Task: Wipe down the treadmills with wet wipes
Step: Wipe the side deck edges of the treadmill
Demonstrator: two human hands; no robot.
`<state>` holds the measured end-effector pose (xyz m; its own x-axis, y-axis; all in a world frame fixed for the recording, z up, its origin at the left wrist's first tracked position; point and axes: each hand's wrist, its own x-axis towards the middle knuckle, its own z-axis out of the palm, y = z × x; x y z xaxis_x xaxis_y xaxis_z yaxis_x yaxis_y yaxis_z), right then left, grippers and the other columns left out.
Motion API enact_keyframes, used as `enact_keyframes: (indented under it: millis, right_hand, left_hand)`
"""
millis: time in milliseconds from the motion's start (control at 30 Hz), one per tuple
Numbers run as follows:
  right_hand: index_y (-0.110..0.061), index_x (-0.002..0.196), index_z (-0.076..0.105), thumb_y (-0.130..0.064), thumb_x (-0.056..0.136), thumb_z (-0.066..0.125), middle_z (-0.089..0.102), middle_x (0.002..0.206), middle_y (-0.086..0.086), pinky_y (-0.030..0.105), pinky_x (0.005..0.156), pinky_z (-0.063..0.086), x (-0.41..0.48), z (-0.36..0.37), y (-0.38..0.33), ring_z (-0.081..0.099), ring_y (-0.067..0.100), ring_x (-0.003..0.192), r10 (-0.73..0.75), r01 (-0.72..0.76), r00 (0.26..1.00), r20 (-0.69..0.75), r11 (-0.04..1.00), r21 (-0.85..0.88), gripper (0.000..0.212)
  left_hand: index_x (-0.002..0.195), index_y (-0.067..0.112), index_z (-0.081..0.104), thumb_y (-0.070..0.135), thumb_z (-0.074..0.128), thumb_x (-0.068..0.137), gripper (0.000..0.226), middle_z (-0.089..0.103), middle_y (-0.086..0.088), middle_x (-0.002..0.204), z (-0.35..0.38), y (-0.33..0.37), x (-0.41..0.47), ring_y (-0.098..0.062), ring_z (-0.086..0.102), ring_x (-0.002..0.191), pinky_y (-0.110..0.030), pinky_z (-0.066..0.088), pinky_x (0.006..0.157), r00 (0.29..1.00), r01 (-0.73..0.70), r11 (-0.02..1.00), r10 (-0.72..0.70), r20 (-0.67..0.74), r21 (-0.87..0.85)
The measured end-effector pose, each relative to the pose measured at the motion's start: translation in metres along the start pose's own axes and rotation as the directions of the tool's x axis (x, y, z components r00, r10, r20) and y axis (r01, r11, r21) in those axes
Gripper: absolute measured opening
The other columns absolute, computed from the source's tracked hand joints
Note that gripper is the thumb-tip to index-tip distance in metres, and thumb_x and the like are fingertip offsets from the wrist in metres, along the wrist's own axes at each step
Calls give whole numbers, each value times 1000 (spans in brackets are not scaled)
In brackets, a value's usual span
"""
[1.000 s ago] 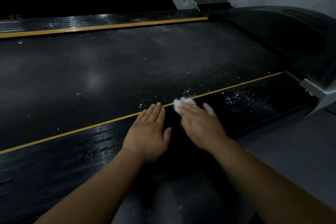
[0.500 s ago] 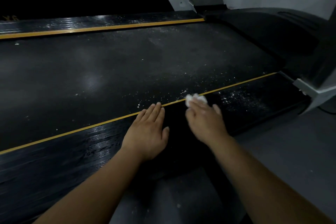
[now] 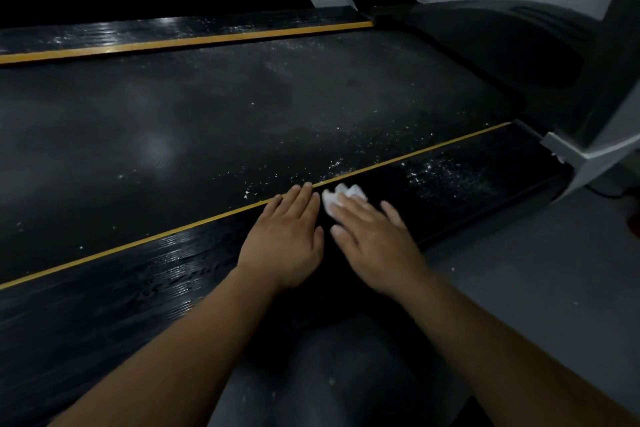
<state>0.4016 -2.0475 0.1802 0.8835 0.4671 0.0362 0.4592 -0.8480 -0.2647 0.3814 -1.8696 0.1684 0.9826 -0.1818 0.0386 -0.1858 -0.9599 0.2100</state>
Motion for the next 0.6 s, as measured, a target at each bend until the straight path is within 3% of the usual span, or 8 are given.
enact_keyframes:
  millis: [100, 133, 200, 300, 367, 467, 600]
  right_hand:
    - [-35, 154, 36, -56, 99, 13, 26, 164, -14, 45, 122, 7, 12, -8, 39, 17, 3, 151, 225, -230, 972, -67, 971, -69, 63]
    - [-34, 154, 35, -55, 100, 14, 26, 164, -13, 46, 121, 8, 12, -5, 35, 17, 5, 151, 232, -240, 968, -94, 968, -78, 62]
    - [-30, 154, 38, -54, 98, 14, 31, 163, -9, 47, 120, 14, -5, 7, 10, 23, 8, 151, 105, -111, 989, -107, 992, -52, 65]
    - [-23, 148, 49, -46, 100, 30, 45, 155, -6, 47, 116, 24, -44, 21, 9, 37, 11, 145, -81, 78, 985, -152, 997, -28, 56]
    - [-25, 146, 51, -47, 99, 29, 47, 154, -8, 49, 116, 25, -44, 11, 43, 41, 11, 143, 19, -32, 980, -197, 997, -64, 56]
    - [-25, 149, 47, -55, 96, 16, 38, 159, -6, 50, 121, 13, -26, 1, 60, 31, 11, 148, 241, -255, 948, -210, 966, -39, 68]
    - [-21, 146, 51, -48, 99, 32, 45, 156, -4, 49, 118, 19, -58, 22, 15, 34, 13, 147, -21, 15, 981, -195, 999, -31, 57]
  left_hand:
    - [162, 16, 15, 53, -8, 85, 88, 4, -2, 170, 1, 8, 8, -14, 0, 156, -31, -5, 123, 999, -50, 999, 50, 12, 4]
    - [162, 17, 13, 53, -10, 84, 89, 2, -1, 170, 1, 10, 10, -13, -2, 156, -31, -5, 124, 998, -58, 998, 58, 23, 6]
    - [163, 18, 10, 54, -13, 82, 91, 0, 0, 170, 0, 12, 12, -12, -4, 156, -32, -4, 125, 997, -65, 998, 65, 35, 7]
    - [163, 19, 9, 55, -13, 83, 90, -2, 1, 170, -1, 12, 12, -10, -6, 155, -33, -3, 126, 997, -63, 998, 63, 52, 5]
    - [163, 19, 8, 54, -12, 83, 90, -3, 1, 170, -2, 12, 11, -11, -6, 156, -33, -2, 126, 997, -61, 998, 60, 52, 23]
    - [163, 21, 9, 55, -11, 85, 88, -3, 3, 170, -1, 14, 12, -11, -6, 156, -33, -3, 126, 993, -94, 995, 92, 71, 38]
    - [163, 22, 10, 56, -10, 84, 88, -2, 5, 170, 1, 14, 15, -9, -7, 155, -32, -4, 124, 988, -128, 991, 125, 88, 33]
